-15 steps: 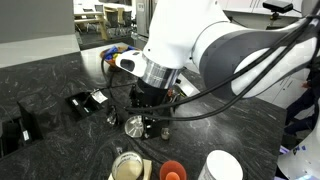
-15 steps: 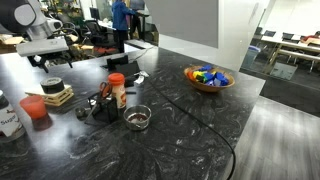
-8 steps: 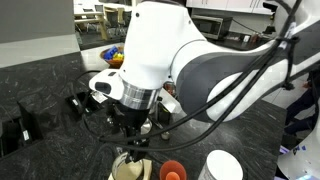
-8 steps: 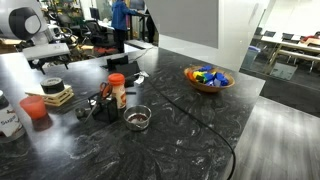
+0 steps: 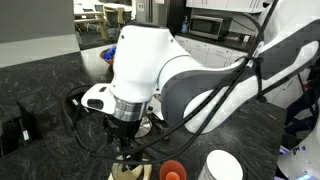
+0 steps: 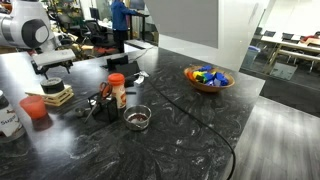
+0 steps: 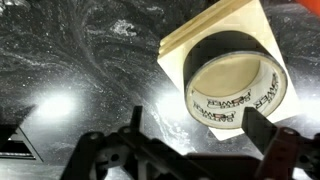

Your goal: Take the masking tape from on top of the box and put it on the table

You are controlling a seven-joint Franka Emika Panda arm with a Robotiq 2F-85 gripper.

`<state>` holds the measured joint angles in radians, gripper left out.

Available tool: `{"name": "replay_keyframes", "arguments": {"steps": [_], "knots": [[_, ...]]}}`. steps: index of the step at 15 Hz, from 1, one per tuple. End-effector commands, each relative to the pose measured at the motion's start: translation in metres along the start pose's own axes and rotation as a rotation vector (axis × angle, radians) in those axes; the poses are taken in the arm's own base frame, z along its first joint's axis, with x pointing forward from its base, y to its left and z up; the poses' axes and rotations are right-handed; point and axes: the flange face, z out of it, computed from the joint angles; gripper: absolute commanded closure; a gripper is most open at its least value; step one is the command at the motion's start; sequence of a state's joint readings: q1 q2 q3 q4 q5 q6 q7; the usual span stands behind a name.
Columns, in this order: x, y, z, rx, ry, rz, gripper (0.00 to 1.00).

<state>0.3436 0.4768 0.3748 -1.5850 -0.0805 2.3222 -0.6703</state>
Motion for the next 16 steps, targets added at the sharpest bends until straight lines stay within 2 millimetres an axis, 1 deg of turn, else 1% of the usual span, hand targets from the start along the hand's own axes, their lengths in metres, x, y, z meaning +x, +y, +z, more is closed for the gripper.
{"name": "replay_keyframes", "arguments": {"steps": [1,5,9,10,11,13,16], "knots": [[0.001,0.0,0.009,0.008,-0.007,-0.053,0.0],[-0.002,-0.001,0.02,0.016,-0.016,-0.064,0.0],[-0.004,-0.001,0.025,0.023,-0.022,-0.067,0.0],[-0.005,-0.001,0.026,0.023,-0.023,-0.065,0.02],[-0.005,-0.001,0.026,0.022,-0.022,-0.062,0.21],[-0.007,0.0,0.026,0.017,-0.02,-0.053,0.33],[-0.01,0.002,0.026,0.013,-0.021,-0.044,0.55]]}}
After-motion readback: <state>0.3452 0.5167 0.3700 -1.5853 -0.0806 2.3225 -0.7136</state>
